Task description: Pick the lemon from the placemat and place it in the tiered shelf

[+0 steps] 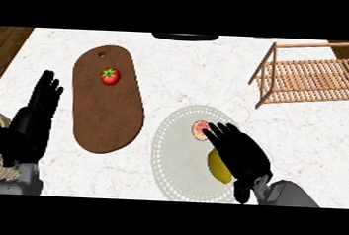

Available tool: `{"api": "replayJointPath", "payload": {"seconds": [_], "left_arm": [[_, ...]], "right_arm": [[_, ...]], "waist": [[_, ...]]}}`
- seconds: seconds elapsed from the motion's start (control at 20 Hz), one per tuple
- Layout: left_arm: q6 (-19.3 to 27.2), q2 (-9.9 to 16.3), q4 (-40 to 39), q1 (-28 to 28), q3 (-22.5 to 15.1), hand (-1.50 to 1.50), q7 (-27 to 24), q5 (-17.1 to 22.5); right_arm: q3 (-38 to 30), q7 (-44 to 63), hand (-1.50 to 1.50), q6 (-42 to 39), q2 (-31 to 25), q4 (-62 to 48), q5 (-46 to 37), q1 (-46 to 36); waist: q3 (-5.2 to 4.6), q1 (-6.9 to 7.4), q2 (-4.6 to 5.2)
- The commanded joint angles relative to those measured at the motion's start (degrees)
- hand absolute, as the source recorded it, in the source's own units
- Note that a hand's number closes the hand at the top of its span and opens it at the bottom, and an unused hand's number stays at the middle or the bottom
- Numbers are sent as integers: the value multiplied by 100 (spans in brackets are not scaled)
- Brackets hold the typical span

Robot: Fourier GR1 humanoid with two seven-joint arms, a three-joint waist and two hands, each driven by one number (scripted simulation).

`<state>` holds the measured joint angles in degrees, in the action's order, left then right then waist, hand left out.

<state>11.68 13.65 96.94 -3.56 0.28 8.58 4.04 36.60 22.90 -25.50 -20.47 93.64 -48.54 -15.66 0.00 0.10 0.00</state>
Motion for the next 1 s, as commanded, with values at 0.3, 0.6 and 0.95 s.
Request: {"api": "replayJointPath", "payload": {"seconds": [0.3,0.6,0.95], "left_arm": [[-31,-328,-272,-393,57,0,55,-296],[-127,-457,-299,-120,88,0,-184,-418],[-280,-406,-157,-10,187,0,-52,-335]], "right_arm": [[-231,-723,-150,319,674,-684,-790,125],[-271,-719,-150,373,1037,-934,-1118,413],[-249,-1688,150,884,861,-2121,-1587,-45]], "waist": [[0,-13,1],[-1,-12,0],[1,21,7]]}}
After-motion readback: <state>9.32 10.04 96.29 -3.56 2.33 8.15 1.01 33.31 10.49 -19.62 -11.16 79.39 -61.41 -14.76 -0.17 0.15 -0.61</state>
